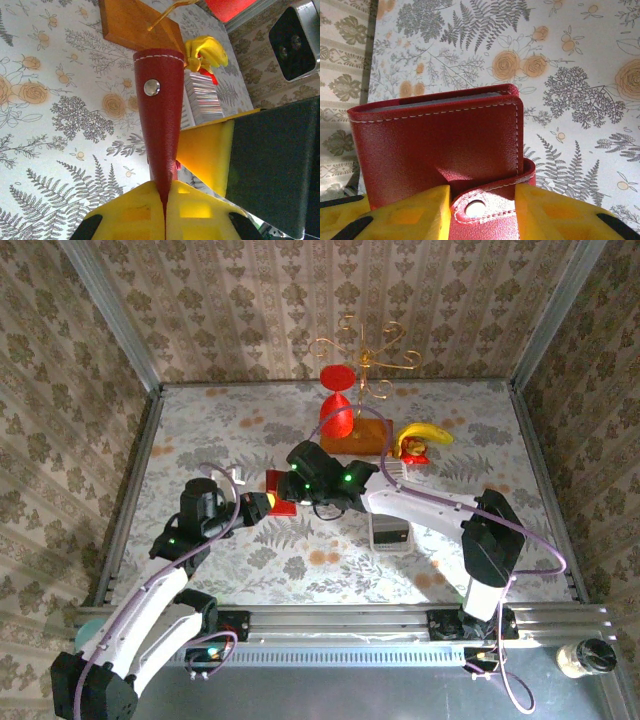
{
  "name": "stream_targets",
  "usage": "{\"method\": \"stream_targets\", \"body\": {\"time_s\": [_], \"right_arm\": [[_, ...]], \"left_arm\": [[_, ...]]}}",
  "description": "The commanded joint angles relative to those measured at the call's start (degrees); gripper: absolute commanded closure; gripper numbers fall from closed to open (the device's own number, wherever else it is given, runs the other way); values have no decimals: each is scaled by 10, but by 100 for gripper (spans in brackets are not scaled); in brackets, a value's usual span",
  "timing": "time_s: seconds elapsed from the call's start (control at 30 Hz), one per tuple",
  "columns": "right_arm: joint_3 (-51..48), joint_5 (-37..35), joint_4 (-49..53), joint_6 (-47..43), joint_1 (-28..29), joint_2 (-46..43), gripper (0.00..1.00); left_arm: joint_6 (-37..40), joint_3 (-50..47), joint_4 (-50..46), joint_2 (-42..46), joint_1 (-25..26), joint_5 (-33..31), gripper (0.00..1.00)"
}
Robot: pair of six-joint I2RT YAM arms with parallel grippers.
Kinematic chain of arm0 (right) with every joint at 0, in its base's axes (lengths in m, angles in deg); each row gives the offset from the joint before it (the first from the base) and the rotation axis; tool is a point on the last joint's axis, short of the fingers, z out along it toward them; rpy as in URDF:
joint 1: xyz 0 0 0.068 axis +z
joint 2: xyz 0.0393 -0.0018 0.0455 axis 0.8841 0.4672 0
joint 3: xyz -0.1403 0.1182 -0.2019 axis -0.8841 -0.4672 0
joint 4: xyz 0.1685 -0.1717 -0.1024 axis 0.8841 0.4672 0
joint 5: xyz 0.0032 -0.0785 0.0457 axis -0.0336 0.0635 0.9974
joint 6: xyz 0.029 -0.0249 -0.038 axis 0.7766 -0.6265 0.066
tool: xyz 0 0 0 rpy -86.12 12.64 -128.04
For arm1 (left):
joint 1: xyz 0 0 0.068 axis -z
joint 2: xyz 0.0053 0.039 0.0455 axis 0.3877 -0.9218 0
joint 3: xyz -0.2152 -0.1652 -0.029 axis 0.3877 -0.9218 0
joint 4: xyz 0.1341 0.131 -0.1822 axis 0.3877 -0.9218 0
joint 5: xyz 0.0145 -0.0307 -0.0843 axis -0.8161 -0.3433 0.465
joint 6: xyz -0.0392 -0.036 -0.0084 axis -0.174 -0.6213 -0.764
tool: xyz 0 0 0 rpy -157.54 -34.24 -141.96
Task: Put the credit cards into the card holder
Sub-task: Open the card holder at the center of the table.
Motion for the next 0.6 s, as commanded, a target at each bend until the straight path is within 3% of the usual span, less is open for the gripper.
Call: {"method": "stream_targets", "body": {"time_s": [0.0,0.23,0.4,0.57], "right_arm": [[7,-27,43,7,4,16,66],[20,-43,75,6,5,26,79],[29,-52,79,3,7,27,98],[16,-74,104,4,7,12,100]], "left_arm": [[-8,-4,28,10,-4,0,100],[-4,-5,29,7,-4,0,100],[1,-8,26,6,-4,-5,100],[5,-10,19,3,-4,-12,100]]}}
